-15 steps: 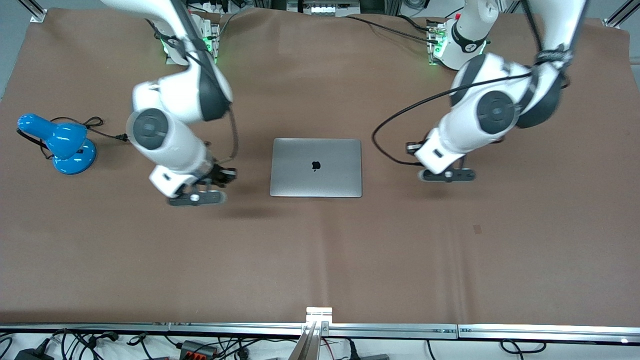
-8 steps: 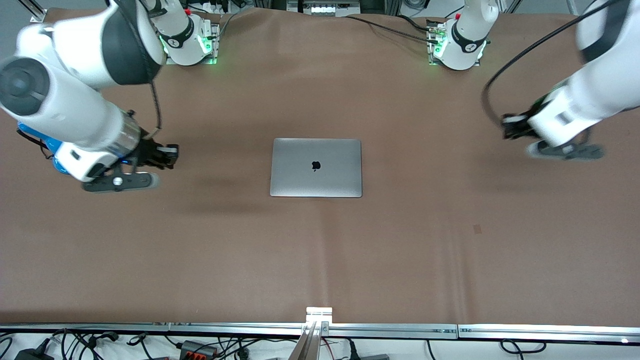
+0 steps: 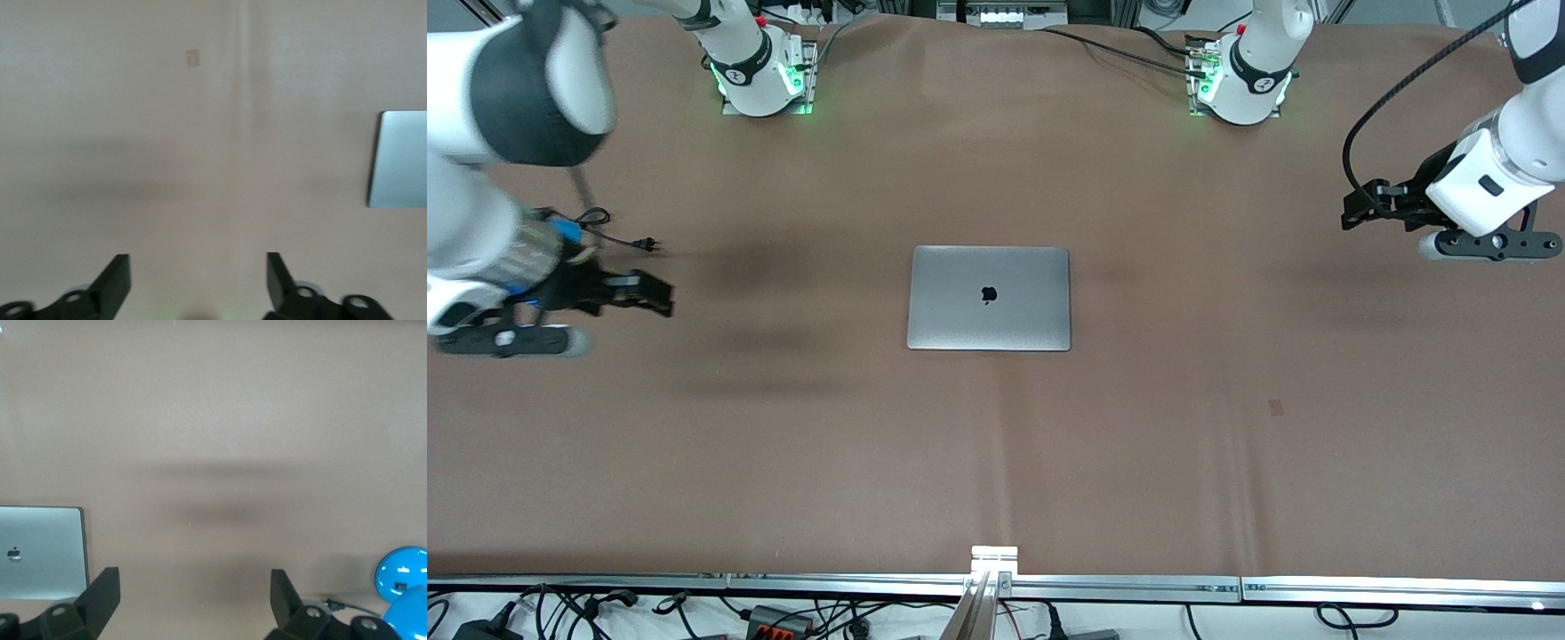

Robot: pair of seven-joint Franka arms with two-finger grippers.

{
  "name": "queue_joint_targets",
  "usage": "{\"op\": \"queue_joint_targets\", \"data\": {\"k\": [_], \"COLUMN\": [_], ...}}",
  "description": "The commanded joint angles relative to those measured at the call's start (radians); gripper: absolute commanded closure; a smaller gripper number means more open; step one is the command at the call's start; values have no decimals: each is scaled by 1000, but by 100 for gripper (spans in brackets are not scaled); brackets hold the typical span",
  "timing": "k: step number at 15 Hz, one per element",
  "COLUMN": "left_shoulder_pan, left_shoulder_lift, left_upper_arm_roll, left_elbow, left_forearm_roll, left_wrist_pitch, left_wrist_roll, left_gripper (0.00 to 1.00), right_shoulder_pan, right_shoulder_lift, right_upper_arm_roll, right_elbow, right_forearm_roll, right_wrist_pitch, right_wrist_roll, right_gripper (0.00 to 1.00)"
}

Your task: Close laptop with both arms from behind

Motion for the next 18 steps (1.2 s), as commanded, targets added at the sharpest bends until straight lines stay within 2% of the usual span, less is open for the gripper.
{"op": "queue_joint_targets", "data": {"k": [1,2,3,7,10,15,18], "left_shoulder_pan": [-20,-18,-20,-26,-26,-18,-20], "left_shoulder_lift": [-41,-36,-37,-37,-42,-37,-37], "left_upper_arm_roll": [9,7,1,13,16,9,6], "left_elbow": [15,22,22,26,26,46,48], "left_forearm_roll": [80,84,81,42,36,33,30], "left_wrist_pitch": [19,5,-22,-38,-38,-32,-33], "left_wrist_roll": [12,12,12,0,-4,-2,-4], "left_gripper": [0,0,0,0,0,0,0], "right_shoulder_pan": [-259,-331,-375,-381,-378,-372,-372], "right_shoulder_lift": [-36,-48,-69,-172,-212,-417,-444], "right_upper_arm_roll": [240,300,328,330,331,334,334], "right_elbow": [30,21,9,-129,-183,-498,-511], "right_forearm_roll": [-30,-43,-52,-139,-149,-190,-190], "right_wrist_pitch": [-10,-10,-10,34,38,177,148], "right_wrist_roll": [-8,-17,-20,-20,-24,-31,-40], "right_gripper": [0,0,0,0,0,0,0]}}
